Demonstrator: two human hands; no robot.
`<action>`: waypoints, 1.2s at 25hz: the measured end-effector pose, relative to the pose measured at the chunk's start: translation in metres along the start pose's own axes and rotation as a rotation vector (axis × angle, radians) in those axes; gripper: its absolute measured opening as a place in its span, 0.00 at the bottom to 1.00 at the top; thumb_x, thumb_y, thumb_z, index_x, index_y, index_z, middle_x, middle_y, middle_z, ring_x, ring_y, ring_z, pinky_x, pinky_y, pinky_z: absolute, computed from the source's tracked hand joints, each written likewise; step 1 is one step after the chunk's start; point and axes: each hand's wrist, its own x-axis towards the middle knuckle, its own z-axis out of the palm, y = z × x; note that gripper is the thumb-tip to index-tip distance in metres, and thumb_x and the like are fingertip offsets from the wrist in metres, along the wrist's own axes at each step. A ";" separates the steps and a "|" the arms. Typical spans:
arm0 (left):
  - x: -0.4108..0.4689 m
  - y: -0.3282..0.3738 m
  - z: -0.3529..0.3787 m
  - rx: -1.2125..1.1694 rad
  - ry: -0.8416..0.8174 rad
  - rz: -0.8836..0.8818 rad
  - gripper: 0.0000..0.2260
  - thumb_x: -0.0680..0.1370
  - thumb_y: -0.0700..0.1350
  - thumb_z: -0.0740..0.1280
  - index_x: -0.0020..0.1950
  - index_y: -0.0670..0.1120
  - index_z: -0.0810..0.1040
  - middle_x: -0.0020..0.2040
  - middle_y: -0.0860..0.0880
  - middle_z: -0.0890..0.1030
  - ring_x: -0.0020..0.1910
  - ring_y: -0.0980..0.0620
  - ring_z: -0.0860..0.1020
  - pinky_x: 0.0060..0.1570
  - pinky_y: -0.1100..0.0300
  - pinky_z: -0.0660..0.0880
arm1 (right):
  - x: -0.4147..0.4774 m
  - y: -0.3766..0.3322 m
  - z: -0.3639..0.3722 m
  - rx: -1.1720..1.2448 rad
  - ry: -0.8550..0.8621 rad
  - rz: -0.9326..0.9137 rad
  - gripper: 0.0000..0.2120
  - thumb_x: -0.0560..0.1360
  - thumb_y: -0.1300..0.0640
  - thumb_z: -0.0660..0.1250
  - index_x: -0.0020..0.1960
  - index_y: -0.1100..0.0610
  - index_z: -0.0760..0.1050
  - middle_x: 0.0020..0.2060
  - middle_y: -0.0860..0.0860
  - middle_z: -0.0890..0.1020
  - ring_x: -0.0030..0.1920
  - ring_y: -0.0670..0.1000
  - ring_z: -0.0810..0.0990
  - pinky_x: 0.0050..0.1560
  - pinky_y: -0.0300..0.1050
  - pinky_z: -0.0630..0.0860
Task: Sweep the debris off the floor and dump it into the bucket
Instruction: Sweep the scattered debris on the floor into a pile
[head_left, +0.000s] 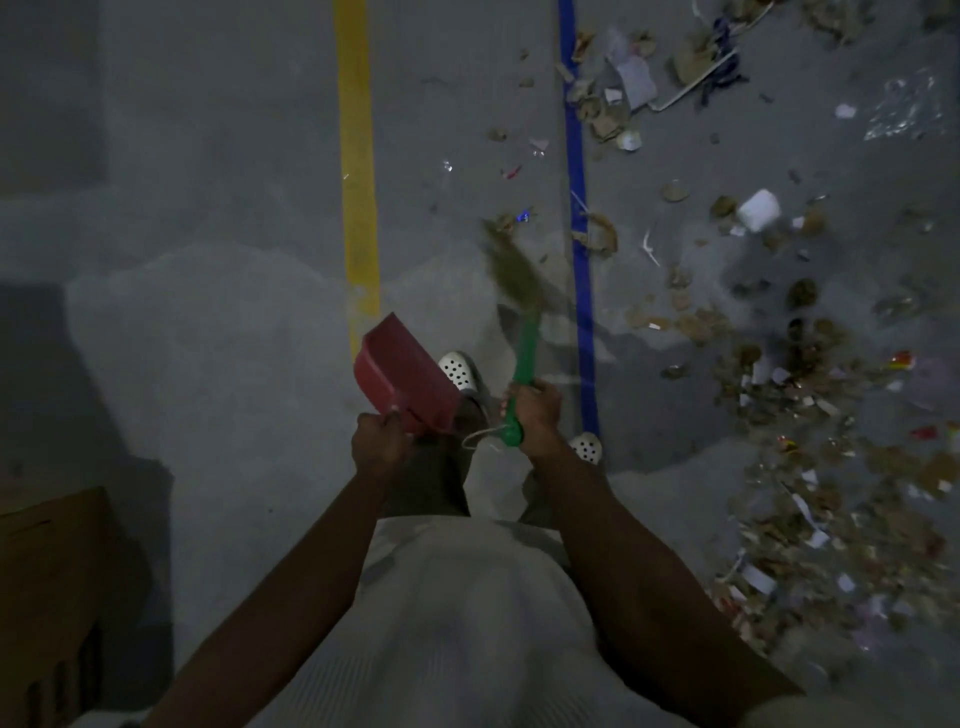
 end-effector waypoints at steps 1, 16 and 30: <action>0.010 0.007 -0.008 0.027 -0.009 0.025 0.28 0.80 0.61 0.61 0.58 0.35 0.77 0.54 0.38 0.82 0.54 0.38 0.80 0.58 0.46 0.76 | -0.008 0.003 0.009 -0.028 0.081 -0.024 0.20 0.77 0.65 0.66 0.67 0.62 0.69 0.57 0.64 0.81 0.51 0.63 0.82 0.56 0.60 0.80; 0.051 0.083 -0.031 0.217 -0.140 0.213 0.27 0.80 0.61 0.62 0.59 0.35 0.75 0.56 0.36 0.81 0.56 0.38 0.78 0.60 0.44 0.74 | -0.029 0.004 -0.021 0.075 -0.050 0.192 0.08 0.79 0.69 0.63 0.57 0.64 0.72 0.37 0.61 0.76 0.30 0.54 0.73 0.30 0.46 0.69; -0.046 0.061 0.023 0.228 -0.133 0.268 0.27 0.81 0.60 0.61 0.58 0.34 0.75 0.55 0.36 0.80 0.55 0.36 0.79 0.56 0.41 0.76 | -0.079 0.034 -0.123 0.073 -0.140 -0.007 0.21 0.79 0.67 0.64 0.68 0.56 0.62 0.49 0.62 0.77 0.32 0.54 0.75 0.27 0.44 0.71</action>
